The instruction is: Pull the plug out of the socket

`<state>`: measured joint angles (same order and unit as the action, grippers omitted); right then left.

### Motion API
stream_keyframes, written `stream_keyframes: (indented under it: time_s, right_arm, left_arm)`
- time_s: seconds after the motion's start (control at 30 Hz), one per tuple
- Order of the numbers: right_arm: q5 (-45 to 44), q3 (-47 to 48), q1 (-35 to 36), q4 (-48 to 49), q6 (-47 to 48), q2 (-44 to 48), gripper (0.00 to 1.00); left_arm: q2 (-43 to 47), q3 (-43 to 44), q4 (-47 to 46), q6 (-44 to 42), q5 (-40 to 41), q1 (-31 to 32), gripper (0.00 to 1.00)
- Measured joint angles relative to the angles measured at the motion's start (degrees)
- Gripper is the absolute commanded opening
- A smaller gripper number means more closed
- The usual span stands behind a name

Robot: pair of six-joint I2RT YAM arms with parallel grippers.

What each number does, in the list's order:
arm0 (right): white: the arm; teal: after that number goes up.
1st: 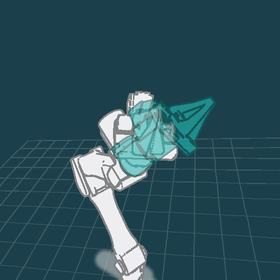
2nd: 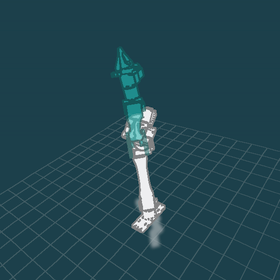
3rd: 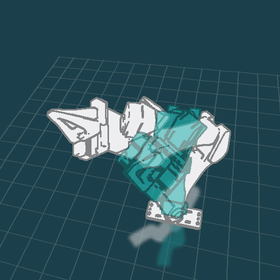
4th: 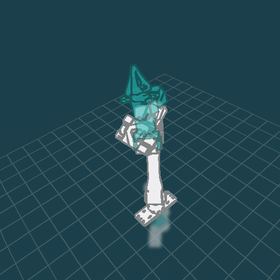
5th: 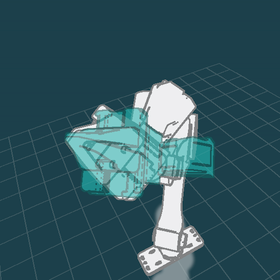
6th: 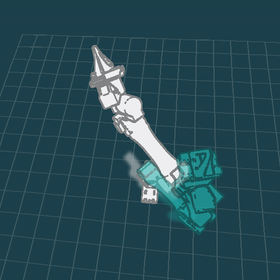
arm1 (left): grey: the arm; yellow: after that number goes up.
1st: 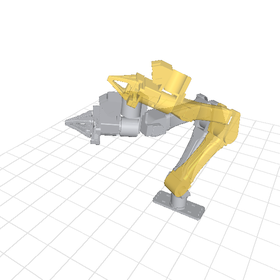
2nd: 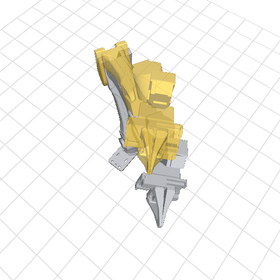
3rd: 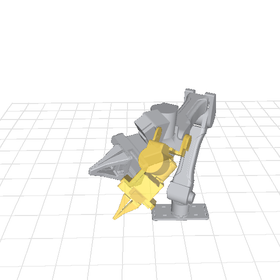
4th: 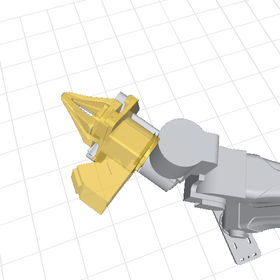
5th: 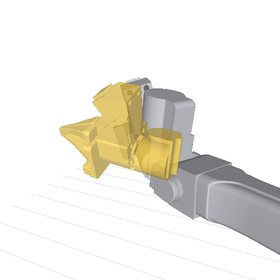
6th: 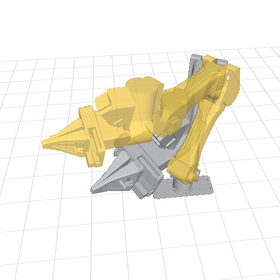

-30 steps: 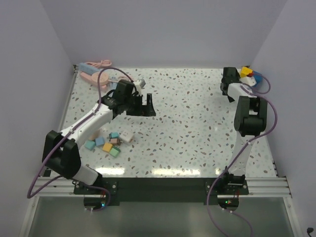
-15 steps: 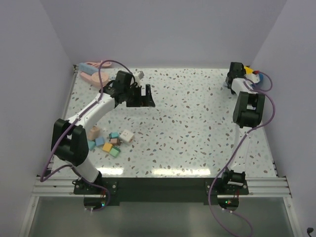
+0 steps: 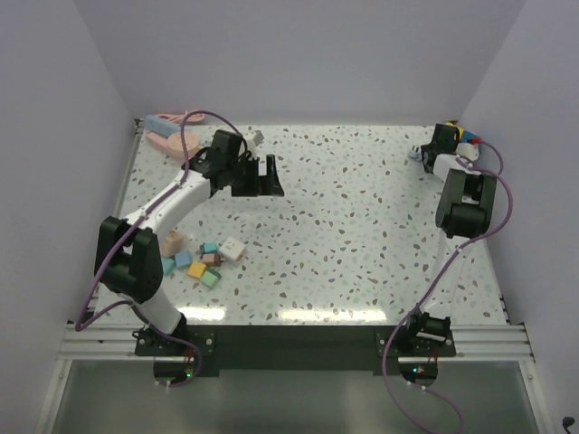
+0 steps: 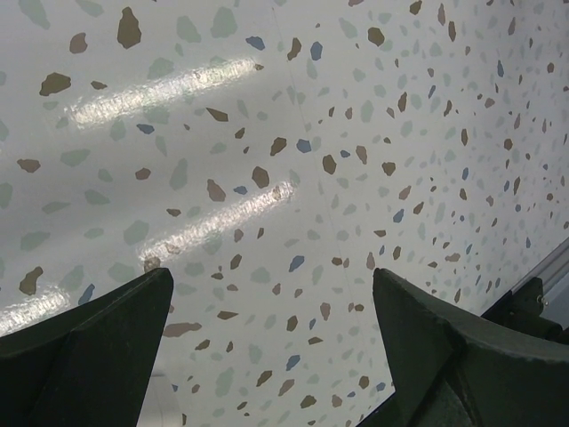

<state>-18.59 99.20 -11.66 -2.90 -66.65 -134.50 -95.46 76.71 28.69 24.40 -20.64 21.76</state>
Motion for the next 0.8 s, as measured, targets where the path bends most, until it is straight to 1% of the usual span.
stream_keyframes:
  time_s: [0.17, 0.47, 0.67, 0.8]
  right_arm:
    - [4.87, -9.16, -0.22, 1.27, 2.38, 6.36, 0.00]
    - [11.47, -29.92, 0.68, 3.34, 7.45, 24.72, 0.00]
    - [21.18, -32.87, 1.60, 1.66, 12.48, 31.06, 0.00]
    - [24.57, -36.00, 7.21, -3.04, 18.43, 34.01, 0.00]
  left_arm:
    - [0.68, -1.70, -0.39, -0.04, -0.07, -0.07, 0.99]
    - [7.54, -7.87, -0.98, -0.20, -0.24, -0.70, 0.99]
    - [10.78, -11.87, -1.86, -0.20, -0.20, -1.14, 0.99]
    - [11.47, -14.56, -2.36, -0.15, -0.17, -1.27, 1.00]
